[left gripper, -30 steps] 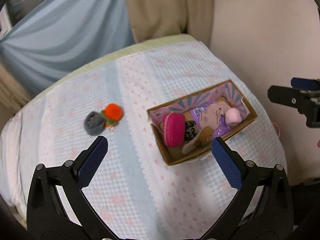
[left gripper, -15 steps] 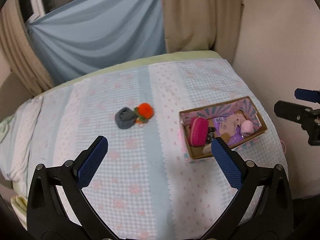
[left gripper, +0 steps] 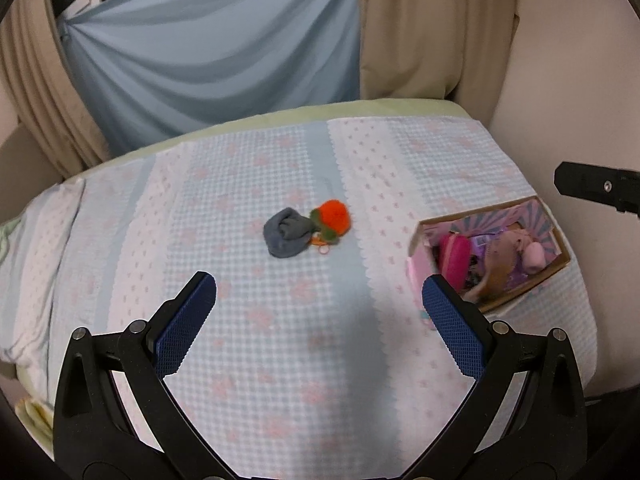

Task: Organize soft objects
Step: 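Lift both tools out of the box and move toward the grey sock, then grasp the grey sock with the left tool while the right tool grasps its orange pompom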

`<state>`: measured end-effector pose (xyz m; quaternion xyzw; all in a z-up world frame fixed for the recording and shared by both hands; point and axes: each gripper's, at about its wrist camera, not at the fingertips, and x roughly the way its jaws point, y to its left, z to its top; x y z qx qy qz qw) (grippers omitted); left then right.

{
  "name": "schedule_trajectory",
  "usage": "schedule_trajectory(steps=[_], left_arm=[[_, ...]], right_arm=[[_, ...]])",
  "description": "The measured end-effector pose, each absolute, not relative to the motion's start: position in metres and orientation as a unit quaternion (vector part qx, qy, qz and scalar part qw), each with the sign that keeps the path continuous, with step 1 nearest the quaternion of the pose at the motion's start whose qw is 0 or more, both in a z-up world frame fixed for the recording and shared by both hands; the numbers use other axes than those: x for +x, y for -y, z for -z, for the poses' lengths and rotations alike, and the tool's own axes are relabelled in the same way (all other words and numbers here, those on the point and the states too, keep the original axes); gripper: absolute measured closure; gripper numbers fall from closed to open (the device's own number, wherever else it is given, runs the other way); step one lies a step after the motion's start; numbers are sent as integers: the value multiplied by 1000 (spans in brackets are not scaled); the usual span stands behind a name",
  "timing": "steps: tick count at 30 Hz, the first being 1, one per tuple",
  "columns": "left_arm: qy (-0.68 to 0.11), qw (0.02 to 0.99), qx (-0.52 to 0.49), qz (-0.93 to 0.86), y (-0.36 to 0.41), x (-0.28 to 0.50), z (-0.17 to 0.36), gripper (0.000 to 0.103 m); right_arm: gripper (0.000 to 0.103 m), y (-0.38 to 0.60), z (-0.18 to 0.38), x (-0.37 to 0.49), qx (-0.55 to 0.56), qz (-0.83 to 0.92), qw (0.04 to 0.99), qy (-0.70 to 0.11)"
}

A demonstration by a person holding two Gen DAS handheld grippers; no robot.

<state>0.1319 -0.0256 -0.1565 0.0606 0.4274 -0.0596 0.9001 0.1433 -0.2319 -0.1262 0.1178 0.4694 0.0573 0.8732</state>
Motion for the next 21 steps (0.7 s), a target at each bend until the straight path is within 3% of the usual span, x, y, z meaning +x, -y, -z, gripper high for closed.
schedule_trajectory(steps=[9, 21], left_arm=[[-434, 892, 82, 97, -29, 216, 222, 0], [-444, 881, 94, 134, -47, 313, 328, 0]], right_arm=[[0, 179, 203, 220, 190, -35, 854, -483], [0, 151, 320, 308, 234, -13, 843, -485]])
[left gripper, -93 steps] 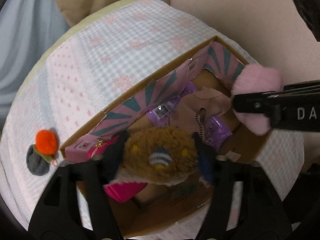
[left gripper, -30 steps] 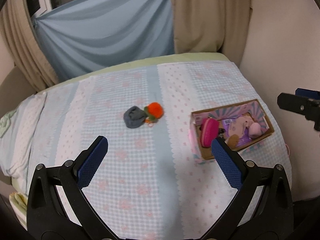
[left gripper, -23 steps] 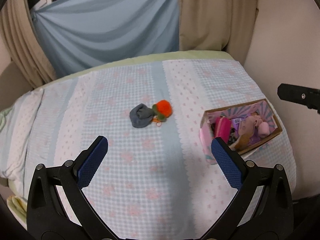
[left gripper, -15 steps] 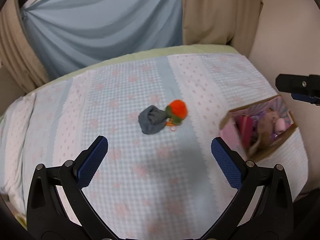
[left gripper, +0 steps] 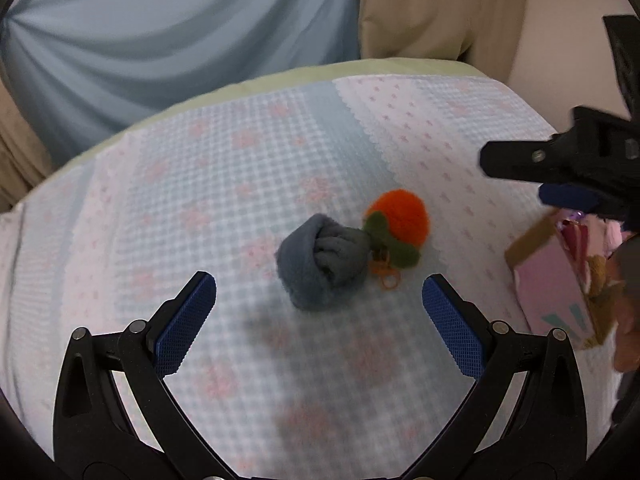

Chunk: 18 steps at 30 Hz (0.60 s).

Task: Organize soft objects
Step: 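Grasp the grey sock with the left tool while the right tool grasps its orange pompom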

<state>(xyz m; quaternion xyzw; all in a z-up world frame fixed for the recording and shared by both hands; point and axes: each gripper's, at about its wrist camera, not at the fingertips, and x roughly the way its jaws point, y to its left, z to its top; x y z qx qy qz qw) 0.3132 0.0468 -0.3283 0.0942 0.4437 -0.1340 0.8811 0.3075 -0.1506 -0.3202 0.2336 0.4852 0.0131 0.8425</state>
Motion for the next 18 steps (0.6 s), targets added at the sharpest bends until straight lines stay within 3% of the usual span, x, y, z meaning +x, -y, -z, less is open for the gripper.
schedule_trajectory(steps=[13, 16, 18], left_arm=[[-458, 876, 67, 136, -31, 376, 422, 1], [-456, 878, 73, 126, -27, 382, 433, 2], [-457, 878, 73, 124, -27, 385, 438, 3]], right_arm=[[8, 147, 426, 366, 280, -12, 813, -511], [18, 144, 437, 369, 284, -17, 809, -515], [19, 141, 443, 372, 281, -19, 809, -516]])
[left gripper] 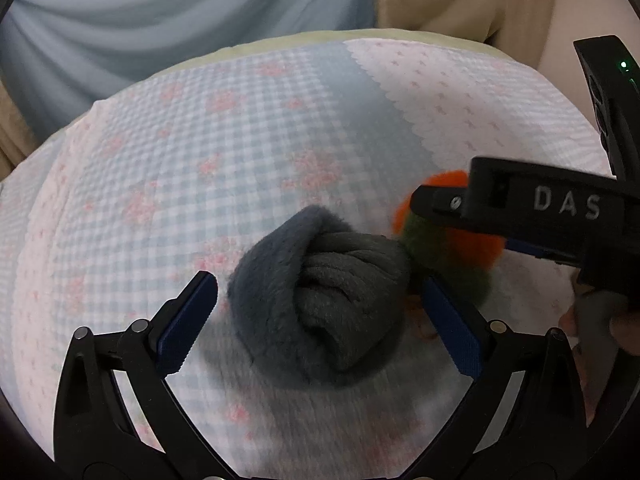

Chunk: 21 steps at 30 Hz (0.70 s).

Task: Organize soft objects
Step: 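Grasp the grey sock with the left tool while the right tool grasps its orange pompom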

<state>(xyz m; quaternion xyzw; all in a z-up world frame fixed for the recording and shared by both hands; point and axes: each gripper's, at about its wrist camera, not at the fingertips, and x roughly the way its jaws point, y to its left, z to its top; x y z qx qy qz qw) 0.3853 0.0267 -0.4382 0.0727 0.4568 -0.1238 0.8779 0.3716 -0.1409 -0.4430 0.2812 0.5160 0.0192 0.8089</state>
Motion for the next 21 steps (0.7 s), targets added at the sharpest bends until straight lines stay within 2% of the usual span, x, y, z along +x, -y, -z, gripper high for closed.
schedule_trajectory(steps=[3, 7, 11, 12, 15, 17, 21], left_arm=[[-452, 881, 76, 119, -25, 388, 444, 5], [-441, 885, 87, 122, -21, 391, 448, 14], [-437, 884, 105, 129, -14, 394, 451, 22], [-436, 884, 109, 129, -13, 393, 452, 24], [-431, 884, 123, 130, -10, 391, 453, 39], [-425, 884, 138, 136, -7, 388, 452, 48], [-412, 883, 169, 145, 0, 383, 449, 53]], right_arm=[[23, 136, 445, 375, 271, -20, 817, -509], [37, 130, 447, 380, 252, -21, 826, -504], [44, 124, 447, 378, 226, -16, 835, -502], [50, 122, 447, 377, 220, -17, 836, -502], [65, 117, 449, 375, 209, -23, 840, -501], [67, 114, 449, 374, 205, -26, 843, -496], [69, 111, 447, 373, 197, -29, 846, -494]])
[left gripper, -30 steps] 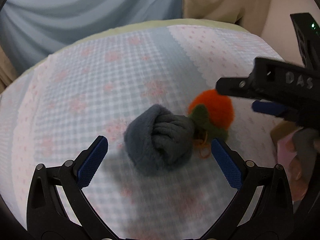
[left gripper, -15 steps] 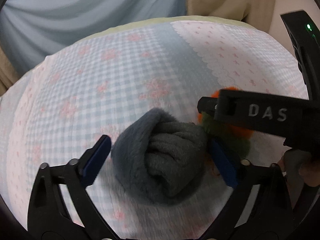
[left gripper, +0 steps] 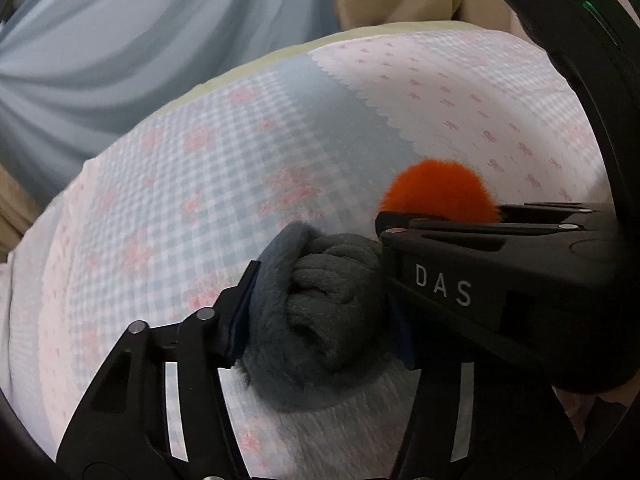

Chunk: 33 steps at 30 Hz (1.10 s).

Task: Organize soft objects
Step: 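Grasp the grey sock with the left tool while the right tool grasps its orange pompom, then carry the sock and pompom together into the box and open both tools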

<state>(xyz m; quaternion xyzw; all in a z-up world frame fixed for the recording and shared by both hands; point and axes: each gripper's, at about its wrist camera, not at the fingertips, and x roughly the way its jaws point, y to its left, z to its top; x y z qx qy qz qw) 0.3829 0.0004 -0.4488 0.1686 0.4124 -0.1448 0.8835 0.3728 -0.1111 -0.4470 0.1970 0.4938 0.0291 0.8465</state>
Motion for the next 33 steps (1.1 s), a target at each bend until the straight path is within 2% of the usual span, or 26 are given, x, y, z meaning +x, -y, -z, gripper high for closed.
schedule_trajectory(steps=[5, 19, 25, 33], left_arm=[[-412, 884, 168, 144, -3, 380, 445, 57], [-393, 899, 150, 119, -24, 352, 399, 57], [-382, 910, 123, 106, -31, 331, 350, 57], [-370, 920, 88, 90, -21, 282, 258, 57]], right_arm=[[69, 111, 440, 370, 190, -32, 850, -489], [70, 113, 376, 341, 184, -43, 872, -451], [70, 119, 313, 314, 174, -59, 885, -428], [70, 146, 218, 255, 149, -77, 896, -411]])
